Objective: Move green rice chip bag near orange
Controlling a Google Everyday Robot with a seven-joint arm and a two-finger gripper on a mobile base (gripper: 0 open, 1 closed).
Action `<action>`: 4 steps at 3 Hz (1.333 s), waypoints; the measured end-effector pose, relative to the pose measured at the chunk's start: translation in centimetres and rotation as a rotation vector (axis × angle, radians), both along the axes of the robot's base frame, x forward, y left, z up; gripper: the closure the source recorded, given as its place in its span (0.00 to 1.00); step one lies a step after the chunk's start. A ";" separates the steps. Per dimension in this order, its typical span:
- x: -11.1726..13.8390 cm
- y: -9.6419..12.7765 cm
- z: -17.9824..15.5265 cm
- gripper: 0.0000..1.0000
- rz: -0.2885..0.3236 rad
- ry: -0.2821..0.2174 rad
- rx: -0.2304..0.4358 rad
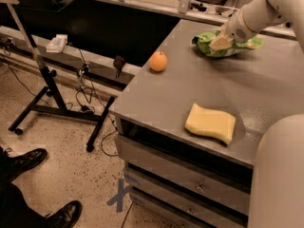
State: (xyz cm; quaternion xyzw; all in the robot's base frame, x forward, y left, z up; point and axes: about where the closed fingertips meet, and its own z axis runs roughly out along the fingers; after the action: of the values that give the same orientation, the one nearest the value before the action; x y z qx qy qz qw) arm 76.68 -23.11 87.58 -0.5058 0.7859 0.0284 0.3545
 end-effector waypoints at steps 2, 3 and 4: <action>-6.0 7.8 -0.8 1.00 0.242 0.053 0.046; -7.8 9.5 -1.6 1.00 0.287 0.073 0.060; -8.6 10.3 -2.0 1.00 0.304 0.084 0.067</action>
Offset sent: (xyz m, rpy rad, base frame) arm -0.1073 0.1133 -0.0163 0.0744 0.0898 0.3554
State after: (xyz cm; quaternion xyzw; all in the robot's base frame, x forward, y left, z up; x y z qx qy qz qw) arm 68.07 -12.85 85.62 -0.6053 0.7129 0.1291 0.3298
